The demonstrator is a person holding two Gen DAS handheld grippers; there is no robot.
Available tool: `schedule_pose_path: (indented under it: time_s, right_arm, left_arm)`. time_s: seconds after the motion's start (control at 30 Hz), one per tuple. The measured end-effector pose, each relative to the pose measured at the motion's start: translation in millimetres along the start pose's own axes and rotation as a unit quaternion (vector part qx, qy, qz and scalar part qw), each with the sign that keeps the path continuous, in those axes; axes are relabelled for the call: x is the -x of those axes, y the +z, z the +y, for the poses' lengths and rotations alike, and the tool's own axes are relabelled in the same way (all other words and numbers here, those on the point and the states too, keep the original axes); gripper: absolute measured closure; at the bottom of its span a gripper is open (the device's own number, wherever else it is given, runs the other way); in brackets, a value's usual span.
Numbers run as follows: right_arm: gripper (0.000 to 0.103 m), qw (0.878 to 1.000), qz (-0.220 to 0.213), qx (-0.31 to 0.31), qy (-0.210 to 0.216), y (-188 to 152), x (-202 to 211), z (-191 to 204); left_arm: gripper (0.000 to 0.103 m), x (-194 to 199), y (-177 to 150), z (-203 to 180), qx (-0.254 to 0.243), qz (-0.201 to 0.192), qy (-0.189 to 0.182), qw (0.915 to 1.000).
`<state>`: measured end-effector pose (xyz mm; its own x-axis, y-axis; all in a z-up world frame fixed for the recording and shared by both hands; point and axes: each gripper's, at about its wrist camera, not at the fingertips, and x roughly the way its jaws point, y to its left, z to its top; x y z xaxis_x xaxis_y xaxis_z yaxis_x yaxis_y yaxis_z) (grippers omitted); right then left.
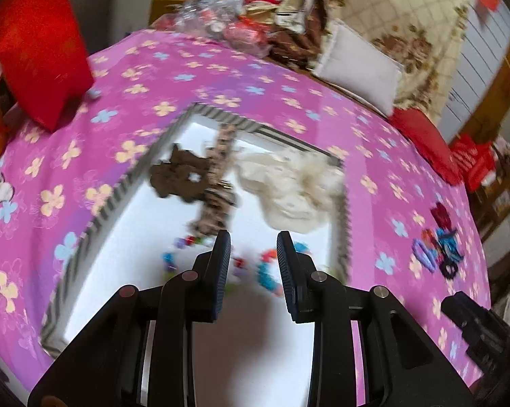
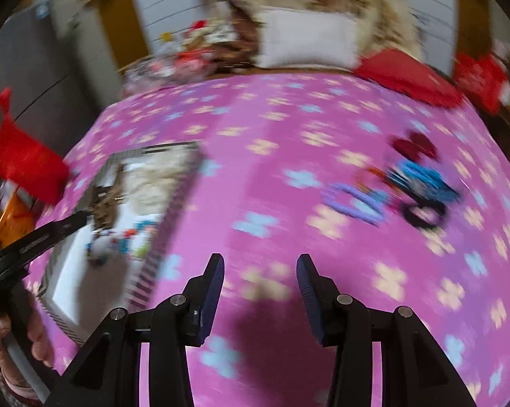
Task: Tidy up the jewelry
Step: 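Move both tools back toward the watch and remaining bracelets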
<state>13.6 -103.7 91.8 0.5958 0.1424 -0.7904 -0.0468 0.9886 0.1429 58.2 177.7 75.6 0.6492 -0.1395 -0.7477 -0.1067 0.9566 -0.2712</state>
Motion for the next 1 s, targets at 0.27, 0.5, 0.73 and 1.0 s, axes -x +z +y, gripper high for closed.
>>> schedule_pose_path:
  time_s: [0.27, 0.5, 0.73, 1.0]
  right_arm:
    - [0.061, 0.994, 0.027, -0.059, -0.092, -31.4, 9.8, -107.6]
    - [0.060, 0.988, 0.025, -0.103, -0.109, -40.8, 15.9, -160.1]
    - [0.060, 0.989, 0.020, -0.099, -0.110, -19.0, -10.1, -177.4]
    - [0.060, 0.989, 0.002, -0.116, -0.088, 10.8, -40.6, -201.7]
  left_arm:
    - [0.065, 9.3, -26.1, -64.4, -0.096, -0.018, 0.010, 0.9952]
    - [0.063, 6.6, -49.5, -101.4, -0.141, 0.002, -0.021, 0.9898]
    - [0.062, -1.0, -74.7, -140.5, -0.191, 0.016, -0.054, 0.9800]
    - [0.062, -17.2, -80.0, -146.9, -0.180, 0.041, -0.093, 0.9785]
